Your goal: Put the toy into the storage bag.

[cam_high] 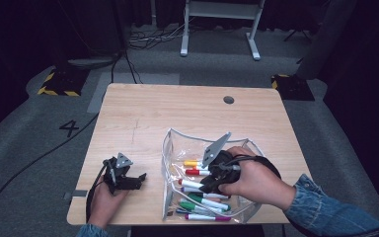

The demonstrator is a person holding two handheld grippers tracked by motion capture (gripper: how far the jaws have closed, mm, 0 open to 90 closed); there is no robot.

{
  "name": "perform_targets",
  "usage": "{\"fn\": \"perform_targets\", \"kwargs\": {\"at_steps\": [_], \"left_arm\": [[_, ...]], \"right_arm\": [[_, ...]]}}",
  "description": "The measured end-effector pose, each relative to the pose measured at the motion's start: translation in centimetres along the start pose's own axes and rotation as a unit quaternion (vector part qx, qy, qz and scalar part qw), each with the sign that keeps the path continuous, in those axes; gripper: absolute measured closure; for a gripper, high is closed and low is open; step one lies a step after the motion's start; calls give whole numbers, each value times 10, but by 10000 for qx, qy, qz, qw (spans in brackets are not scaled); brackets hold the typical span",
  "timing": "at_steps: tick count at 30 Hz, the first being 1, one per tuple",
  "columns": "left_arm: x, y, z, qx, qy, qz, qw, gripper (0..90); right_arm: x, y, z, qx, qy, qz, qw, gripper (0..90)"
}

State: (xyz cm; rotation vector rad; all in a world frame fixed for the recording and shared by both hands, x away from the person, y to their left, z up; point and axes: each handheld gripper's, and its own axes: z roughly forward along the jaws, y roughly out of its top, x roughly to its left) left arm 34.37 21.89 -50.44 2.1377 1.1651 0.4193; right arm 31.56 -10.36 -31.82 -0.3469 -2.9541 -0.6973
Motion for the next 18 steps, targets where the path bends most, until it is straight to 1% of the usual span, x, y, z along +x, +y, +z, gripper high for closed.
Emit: {"fn": "perform_targets", "kwargs": {"at_steps": [3,8,10,14,16,17,18], "left_arm": [[0,0,0,-1,0,1,10000,121],[0,0,0,2,2,1,10000,121],[0,0,0,2,0,1,10000,121],[0,0,0,2,4,-1,10000,121],[0,0,0,2,3,2,10000,120],[0,0,0,1,-1,1,10000,121],[0,0,0,3,1,1,10000,121]], "right_arm": [[1,0,18,291,46,-11,9996,766],[0,-2,39,587,113,-6,9982,766],[-3,-3,49,736,101,4,9972,766],[-6,-5,62,943,187,39,9954,766],[-7,-7,70,1071,204,5,9940,765],[-8,-7,73,1093,195,-44,9938,764],[-8,-8,76,1179,197,-82,9928,743]]}}
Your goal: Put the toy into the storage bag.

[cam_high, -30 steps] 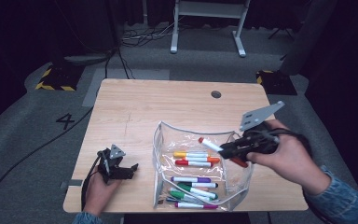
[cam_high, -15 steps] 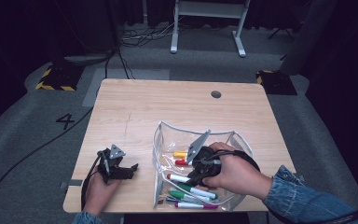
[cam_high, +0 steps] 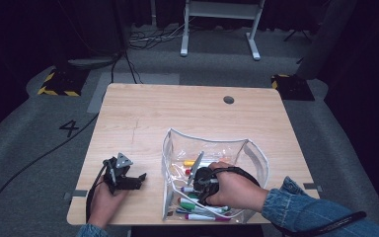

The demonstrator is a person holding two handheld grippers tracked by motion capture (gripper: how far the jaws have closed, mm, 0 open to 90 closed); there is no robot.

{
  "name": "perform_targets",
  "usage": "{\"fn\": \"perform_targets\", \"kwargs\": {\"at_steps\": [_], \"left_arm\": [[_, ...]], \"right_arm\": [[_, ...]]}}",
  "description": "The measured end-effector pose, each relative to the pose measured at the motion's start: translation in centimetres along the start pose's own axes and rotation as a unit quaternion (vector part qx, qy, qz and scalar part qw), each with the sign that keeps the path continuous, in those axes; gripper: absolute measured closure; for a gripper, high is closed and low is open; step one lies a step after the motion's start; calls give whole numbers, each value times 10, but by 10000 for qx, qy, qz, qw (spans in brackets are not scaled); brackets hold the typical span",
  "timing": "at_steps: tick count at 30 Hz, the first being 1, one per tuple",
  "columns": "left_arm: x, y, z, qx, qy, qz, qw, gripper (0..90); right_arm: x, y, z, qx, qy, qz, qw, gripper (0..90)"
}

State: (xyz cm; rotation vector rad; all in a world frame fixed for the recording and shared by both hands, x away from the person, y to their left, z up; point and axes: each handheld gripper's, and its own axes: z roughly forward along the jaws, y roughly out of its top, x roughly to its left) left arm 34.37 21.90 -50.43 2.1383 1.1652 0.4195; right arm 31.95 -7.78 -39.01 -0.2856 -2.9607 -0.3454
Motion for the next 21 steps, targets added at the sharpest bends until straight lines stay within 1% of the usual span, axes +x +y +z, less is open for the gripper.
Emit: {"fn": "perform_targets", "kwargs": {"at_steps": [1,2,3,4,5,6,7,8,9,11,13,15,17,19,21], "left_arm": [[0,0,0,-1,1,-2,10000,120],[0,0,0,-2,1,0,10000,120],[0,0,0,0,-1,-1,10000,120],[0,0,0,10,-2,3,10000,120],[0,0,0,1,0,1,10000,120],[0,0,0,0,-1,0,10000,120],[0,0,0,-3,-4,-1,10000,120],[0,0,0,-1,-3,2,10000,120],[0,0,0,3,0,1,10000,120],[0,0,0,1,0,-2,10000,120],[0,0,0,2,1,3,10000,120],[0,0,0,2,0,1,10000,120],[0,0,0,-1,-2,1,10000,120],[0,0,0,-2,-3,1,10000,120],[0,0,0,-1,1,1,10000,120]], "right_arm": [[0,0,3,-7,62,50,10000,644],[0,0,4,-96,68,83,9999,566],[0,0,4,-294,-8,43,9996,513],[0,0,2,-363,-40,2,9993,500],[0,0,-2,-468,-96,-6,9989,467],[0,-1,-7,-622,-177,12,9979,444],[0,-1,-15,-829,-267,70,9962,434],[-1,-2,-24,-1086,-345,123,9934,428],[-2,-4,-33,-1271,-432,172,9908,427],[-4,-9,-50,-1554,-580,246,9858,428],[-6,-17,-66,-1810,-672,390,9804,421],[-8,-27,-80,-2008,-807,496,9750,424],[-10,-40,-94,-2188,-916,666,9692,424],[-11,-51,-103,-2311,-1003,773,9646,418],[-12,-66,-113,-2461,-1102,949,9583,410]]}}
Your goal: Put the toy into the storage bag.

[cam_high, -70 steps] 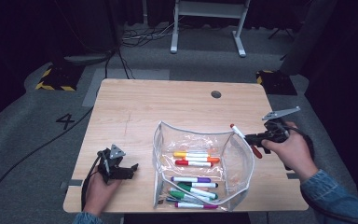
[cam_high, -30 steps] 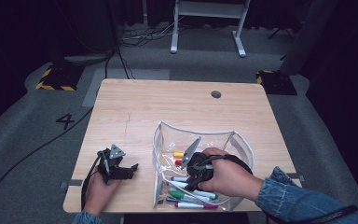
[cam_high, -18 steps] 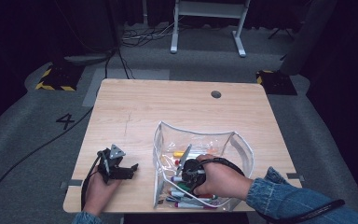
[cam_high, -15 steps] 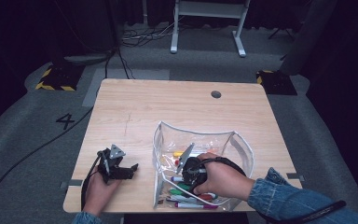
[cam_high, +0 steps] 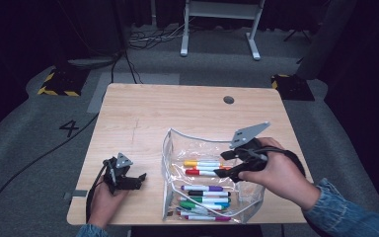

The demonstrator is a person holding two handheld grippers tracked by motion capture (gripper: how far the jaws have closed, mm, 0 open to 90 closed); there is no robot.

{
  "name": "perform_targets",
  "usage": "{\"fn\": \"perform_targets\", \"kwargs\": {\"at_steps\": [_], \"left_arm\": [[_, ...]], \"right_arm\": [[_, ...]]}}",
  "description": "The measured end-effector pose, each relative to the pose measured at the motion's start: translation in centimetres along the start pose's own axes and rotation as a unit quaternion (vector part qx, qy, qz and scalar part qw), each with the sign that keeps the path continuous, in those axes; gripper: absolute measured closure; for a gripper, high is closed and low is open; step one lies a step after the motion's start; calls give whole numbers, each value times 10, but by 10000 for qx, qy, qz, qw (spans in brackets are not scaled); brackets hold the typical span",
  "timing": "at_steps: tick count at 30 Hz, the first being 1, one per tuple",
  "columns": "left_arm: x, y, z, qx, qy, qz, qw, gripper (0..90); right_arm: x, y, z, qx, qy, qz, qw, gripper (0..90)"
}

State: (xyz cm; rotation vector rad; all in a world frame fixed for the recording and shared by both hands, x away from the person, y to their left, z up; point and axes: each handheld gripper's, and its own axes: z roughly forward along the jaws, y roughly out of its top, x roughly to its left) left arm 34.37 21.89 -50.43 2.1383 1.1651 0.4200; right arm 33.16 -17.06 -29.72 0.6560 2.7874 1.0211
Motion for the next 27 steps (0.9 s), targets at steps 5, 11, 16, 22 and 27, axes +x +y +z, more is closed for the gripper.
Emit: {"fn": "perform_targets", "kwargs": {"at_steps": [5,11,16,22,27], "left_arm": [[0,0,0,1,-9,6,10000,120],[0,0,0,2,-6,3,10000,120],[0,0,0,3,-8,8,10000,120],[0,0,0,1,2,10,10000,120],[0,0,0,1,7,12,10000,120]], "right_arm": [[-17,-24,-32,-370,-308,416,9980,388],[-45,-77,-55,-917,-726,1138,9866,381],[-68,-137,-45,-1480,-569,2178,9630,265],[-79,-186,-37,-2882,542,2918,9104,358],[-72,-200,-57,-3553,126,2577,8984,410]]}}
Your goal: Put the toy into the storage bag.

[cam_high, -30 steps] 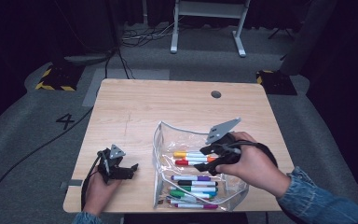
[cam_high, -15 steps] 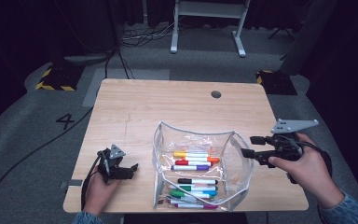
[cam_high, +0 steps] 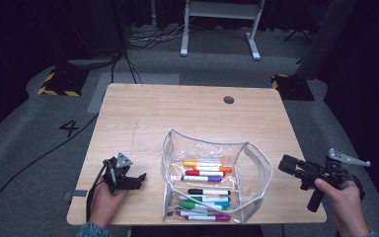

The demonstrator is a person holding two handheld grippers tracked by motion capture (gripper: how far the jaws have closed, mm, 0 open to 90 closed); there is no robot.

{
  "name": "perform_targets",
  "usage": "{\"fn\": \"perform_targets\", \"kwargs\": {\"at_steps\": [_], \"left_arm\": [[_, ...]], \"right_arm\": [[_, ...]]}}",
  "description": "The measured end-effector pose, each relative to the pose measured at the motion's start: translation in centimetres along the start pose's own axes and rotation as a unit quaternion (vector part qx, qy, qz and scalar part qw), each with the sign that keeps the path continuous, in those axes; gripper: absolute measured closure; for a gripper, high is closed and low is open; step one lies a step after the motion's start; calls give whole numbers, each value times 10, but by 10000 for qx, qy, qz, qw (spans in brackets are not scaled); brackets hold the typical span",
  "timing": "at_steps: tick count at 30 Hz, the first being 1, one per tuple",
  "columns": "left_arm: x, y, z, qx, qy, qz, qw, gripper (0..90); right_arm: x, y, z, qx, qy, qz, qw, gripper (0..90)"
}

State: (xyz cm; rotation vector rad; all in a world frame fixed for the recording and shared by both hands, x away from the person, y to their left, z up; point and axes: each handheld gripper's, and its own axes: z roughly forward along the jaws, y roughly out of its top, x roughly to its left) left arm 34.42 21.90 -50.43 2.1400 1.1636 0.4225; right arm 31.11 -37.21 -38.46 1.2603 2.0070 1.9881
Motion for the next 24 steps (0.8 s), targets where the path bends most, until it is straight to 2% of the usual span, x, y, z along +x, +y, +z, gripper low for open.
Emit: {"fn": "perform_targets", "kwargs": {"at_steps": [1,2,3,4,5,6,8,9,11,12,15,16,17,19,20,22,24], "left_arm": [[0,0,0,-1,-1,-5,10000,120],[0,0,0,-1,-1,-5,10000,120],[0,0,0,-1,0,-3,10000,120],[0,0,0,-1,0,-5,10000,120],[0,0,0,0,-1,-3,10000,120],[0,0,0,-1,1,-3,10000,120],[0,0,0,0,0,-3,10000,120],[0,0,0,0,0,-2,10000,120],[0,0,0,-1,0,-4,10000,120],[0,0,0,0,-1,-4,10000,120],[0,0,0,-1,0,-4,10000,120],[0,0,0,-1,0,-4,10000,120],[0,0,0,-2,1,-3,10000,120],[0,0,0,0,0,-3,10000,120],[0,0,0,0,1,-3,10000,120],[0,0,0,0,1,-4,10000,120],[0,0,0,0,4,-4,10000,120]], "right_arm": [[0,0,-4,-136,-60,-37,9999,395],[-1,-2,-9,-89,-335,-253,9991,392],[-3,-5,-12,112,-711,-603,9956,392],[-8,-10,-12,357,-1052,-782,9907,390],[-16,-19,-11,677,-1374,-801,9850,391],[-22,-25,-10,824,-1546,-800,9813,391],[-38,-41,-7,1183,-1963,-794,9701,389],[-46,-48,-5,1321,-2100,-784,9656,389],[-58,-60,0,1506,-2311,-782,9580,377],[-64,-66,1,1634,-2446,-860,9519,376],[-77,-81,6,1850,-2624,-866,9431,365],[-79,-85,7,1922,-2692,-915,9393,352],[-81,-88,9,1869,-2730,-1075,9375,336],[-80,-90,11,1850,-2782,-1225,9346,326],[-79,-90,12,1891,-2816,-1303,9316,323],[-78,-91,13,1927,-2848,-1406,9285,311],[-78,-91,13,1926,-2837,-1398,9289,310]]}}
